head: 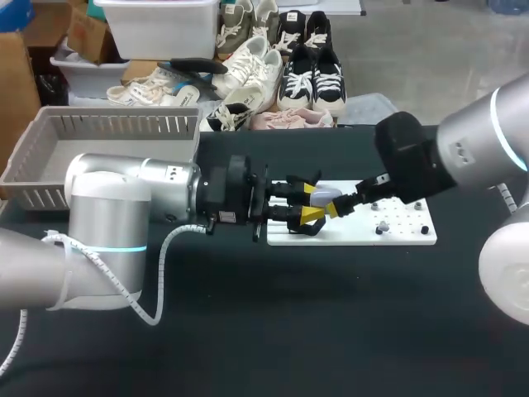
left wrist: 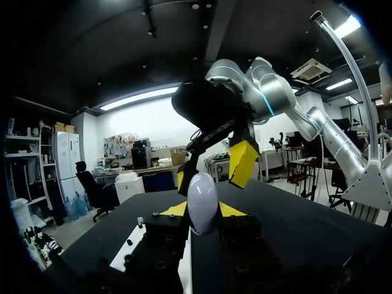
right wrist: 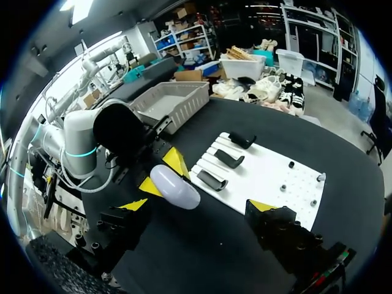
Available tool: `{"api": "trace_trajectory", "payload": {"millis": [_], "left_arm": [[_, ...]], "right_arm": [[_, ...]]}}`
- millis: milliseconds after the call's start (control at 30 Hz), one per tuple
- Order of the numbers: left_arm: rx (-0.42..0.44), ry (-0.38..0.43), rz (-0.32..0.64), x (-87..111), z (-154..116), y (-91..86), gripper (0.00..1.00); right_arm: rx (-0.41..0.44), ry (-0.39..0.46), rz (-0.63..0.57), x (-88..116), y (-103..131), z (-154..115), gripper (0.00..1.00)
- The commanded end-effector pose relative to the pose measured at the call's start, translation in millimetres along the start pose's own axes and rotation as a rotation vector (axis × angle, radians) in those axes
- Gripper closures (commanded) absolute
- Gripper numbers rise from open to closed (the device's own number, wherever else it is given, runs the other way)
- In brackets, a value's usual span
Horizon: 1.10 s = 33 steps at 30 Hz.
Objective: Pick up each earbud case from the left stands, insert the matching earbuds, close the lid, and place the case in the box.
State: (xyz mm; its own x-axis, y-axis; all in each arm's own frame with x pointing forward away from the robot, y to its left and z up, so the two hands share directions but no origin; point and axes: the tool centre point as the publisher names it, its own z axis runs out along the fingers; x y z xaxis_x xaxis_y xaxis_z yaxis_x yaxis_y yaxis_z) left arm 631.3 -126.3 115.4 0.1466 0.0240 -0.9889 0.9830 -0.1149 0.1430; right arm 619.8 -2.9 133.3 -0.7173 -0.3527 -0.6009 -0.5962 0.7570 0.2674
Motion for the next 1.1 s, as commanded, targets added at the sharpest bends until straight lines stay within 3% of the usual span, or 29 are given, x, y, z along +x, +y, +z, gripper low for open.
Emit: {"api": "trace_trajectory", "payload": {"millis": [33,767,1100], "left_arm": [[0.002,-0.003,0.001,1.1,0,1.0,1.0],[0.002,-0.003,0.001,1.1,0,1.0,1.0],[0.002,-0.003,0.001,1.1,0,1.0,1.0]], "right_arm": [[0.033,0.006,0.006,-1,1,4,0.0],[0.058,0.011,0.029,-3,-8,7,0.0],[0.062,-0.022,0.017,-19,-6,-3,0.0]]}}
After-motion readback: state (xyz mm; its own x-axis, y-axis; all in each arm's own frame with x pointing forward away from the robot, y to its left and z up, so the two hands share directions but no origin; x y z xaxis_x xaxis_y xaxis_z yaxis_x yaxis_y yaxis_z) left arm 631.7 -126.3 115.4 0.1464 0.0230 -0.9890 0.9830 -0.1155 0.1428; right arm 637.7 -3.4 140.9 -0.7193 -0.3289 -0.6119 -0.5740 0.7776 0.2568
